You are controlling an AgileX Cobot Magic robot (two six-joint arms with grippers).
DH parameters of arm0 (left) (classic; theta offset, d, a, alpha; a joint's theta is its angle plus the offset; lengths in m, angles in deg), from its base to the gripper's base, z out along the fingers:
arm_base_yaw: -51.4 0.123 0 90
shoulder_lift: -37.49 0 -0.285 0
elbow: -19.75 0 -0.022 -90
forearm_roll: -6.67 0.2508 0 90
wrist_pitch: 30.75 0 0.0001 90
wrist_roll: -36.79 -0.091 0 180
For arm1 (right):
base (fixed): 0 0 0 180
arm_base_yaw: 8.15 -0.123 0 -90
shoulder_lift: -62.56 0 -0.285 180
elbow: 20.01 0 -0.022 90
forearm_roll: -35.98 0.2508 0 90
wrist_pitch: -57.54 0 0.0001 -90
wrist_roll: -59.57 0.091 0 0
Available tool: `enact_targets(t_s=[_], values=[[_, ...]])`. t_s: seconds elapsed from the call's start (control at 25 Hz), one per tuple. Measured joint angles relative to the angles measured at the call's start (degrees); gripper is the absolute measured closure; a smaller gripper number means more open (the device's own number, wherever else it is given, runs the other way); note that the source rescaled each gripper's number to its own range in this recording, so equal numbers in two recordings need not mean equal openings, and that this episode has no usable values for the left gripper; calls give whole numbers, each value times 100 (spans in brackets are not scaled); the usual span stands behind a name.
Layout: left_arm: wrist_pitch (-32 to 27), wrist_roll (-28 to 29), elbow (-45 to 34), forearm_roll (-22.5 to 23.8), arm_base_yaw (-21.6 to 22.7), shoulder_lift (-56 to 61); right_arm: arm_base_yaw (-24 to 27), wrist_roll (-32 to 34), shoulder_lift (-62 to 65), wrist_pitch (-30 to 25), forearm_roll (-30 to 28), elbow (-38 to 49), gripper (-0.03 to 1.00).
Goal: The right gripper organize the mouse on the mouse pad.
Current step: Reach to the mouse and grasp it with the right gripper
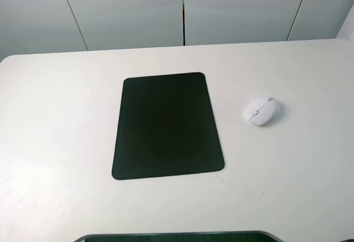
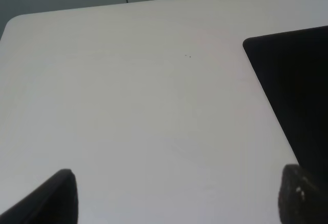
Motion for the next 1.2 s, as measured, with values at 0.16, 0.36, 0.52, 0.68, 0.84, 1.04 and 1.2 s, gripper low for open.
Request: enact_targets(t_s=[0.16, 0.36, 0.52, 0.68, 0.84, 1.04, 1.2], values=[[0, 0, 0, 0, 0, 0, 0, 0, 0, 0, 0, 0, -3], [0, 0, 0, 0, 0, 0, 0, -11, 0, 0, 0, 0, -3], [0, 0, 0, 0, 0, 0, 0, -11, 0, 0, 0, 0, -3], [0, 0, 0, 0, 0, 0, 0, -11, 0, 0, 0, 0, -3], [0, 0, 0, 0, 0, 0, 0, -11, 0, 0, 0, 0, -3], [0, 0, 0, 0, 0, 0, 0, -2, 0, 0, 0, 0, -3], [0, 0, 0, 0, 0, 0, 0, -2, 0, 0, 0, 0, -3]])
